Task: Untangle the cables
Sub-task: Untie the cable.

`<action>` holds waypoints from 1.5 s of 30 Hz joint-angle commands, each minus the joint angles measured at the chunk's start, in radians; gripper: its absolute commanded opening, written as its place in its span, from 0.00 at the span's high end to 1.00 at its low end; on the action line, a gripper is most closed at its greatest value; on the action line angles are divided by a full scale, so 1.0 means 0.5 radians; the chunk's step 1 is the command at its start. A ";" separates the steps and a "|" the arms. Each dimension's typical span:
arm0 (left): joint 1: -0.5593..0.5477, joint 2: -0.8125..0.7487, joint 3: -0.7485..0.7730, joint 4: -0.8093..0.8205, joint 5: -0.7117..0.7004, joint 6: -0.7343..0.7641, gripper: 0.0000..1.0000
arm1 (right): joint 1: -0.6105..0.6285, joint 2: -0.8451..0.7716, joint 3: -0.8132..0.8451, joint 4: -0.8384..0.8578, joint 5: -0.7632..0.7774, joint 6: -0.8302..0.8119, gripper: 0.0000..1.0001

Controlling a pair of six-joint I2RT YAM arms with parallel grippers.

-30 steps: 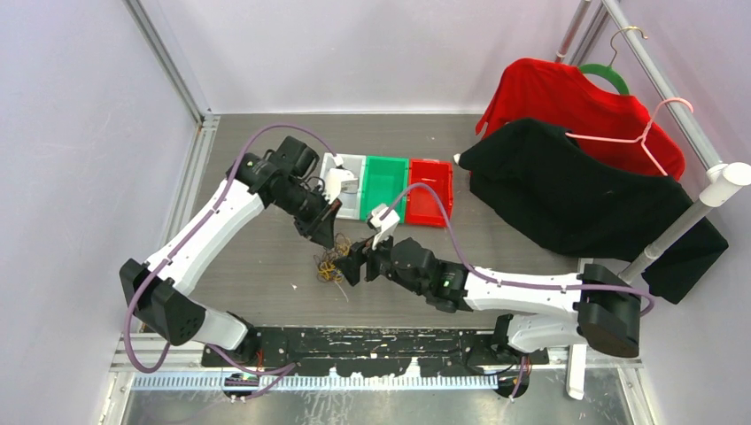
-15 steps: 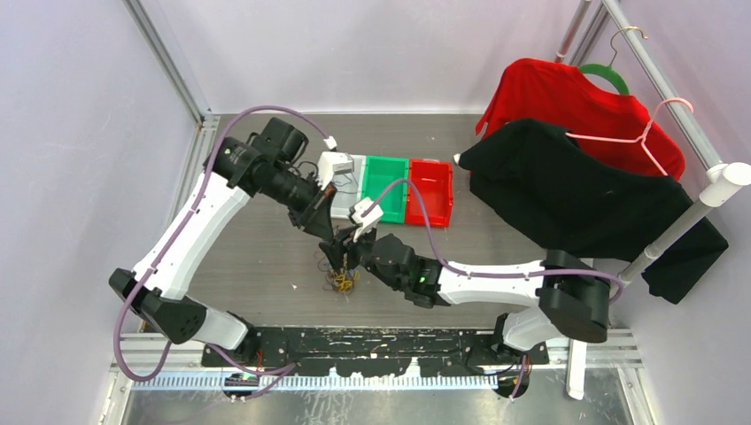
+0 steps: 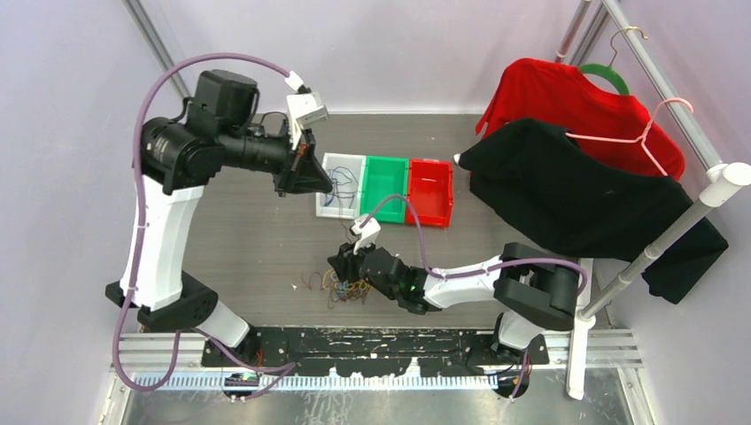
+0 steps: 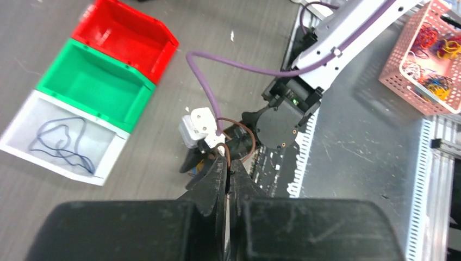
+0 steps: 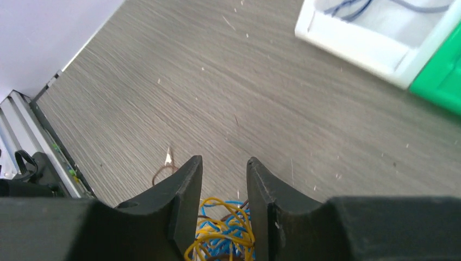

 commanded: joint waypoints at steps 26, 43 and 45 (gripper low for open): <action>-0.006 -0.451 0.117 2.475 -1.139 0.043 1.00 | 0.066 0.229 -0.256 0.335 0.078 0.459 0.34; -0.006 -0.682 -0.339 2.848 -1.279 0.045 1.00 | 0.114 0.092 -0.305 0.364 0.166 0.374 0.33; -0.007 -1.029 -1.046 2.644 -1.335 0.056 1.00 | 0.114 -0.076 -0.297 0.223 0.180 0.311 0.34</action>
